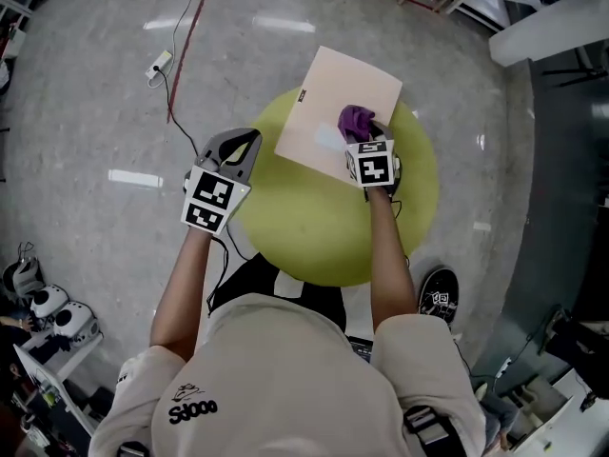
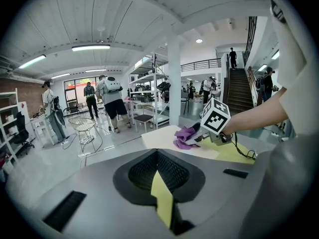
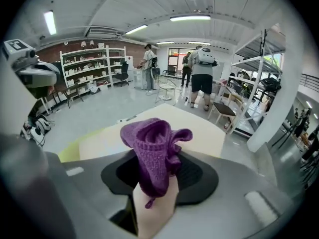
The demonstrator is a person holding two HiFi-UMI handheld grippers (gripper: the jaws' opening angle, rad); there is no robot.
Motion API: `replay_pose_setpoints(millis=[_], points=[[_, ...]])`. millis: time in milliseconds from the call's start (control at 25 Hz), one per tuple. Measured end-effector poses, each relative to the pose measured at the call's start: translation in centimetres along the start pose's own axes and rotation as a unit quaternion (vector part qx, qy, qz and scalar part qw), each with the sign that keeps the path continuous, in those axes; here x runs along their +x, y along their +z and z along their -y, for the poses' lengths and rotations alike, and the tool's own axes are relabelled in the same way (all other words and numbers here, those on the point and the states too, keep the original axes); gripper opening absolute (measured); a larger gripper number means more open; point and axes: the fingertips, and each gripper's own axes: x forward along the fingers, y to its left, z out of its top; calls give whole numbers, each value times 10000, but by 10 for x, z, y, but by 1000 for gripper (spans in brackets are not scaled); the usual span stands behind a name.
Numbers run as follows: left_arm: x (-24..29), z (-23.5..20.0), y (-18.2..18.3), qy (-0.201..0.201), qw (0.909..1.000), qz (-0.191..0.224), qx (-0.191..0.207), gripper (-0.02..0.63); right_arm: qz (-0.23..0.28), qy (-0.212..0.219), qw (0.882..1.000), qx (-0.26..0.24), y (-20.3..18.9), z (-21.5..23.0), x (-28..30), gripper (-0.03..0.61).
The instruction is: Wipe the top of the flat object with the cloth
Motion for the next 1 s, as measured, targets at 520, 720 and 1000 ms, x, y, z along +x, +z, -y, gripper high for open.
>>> replay_pose_setpoints(millis=[520,720,1000], points=[[-26,-21,-32,74,9997,-138,-209,6,125,763,9942,-754,52,-131,38,181],[-20,-11,-30,6,9996,-103,-247,6,67,514,9970,-582,26,-95,18,180],[2,20,-17,-324,9992,-45,-238,6,-153,-325,9993,-69,-33,-3,-32,181]])
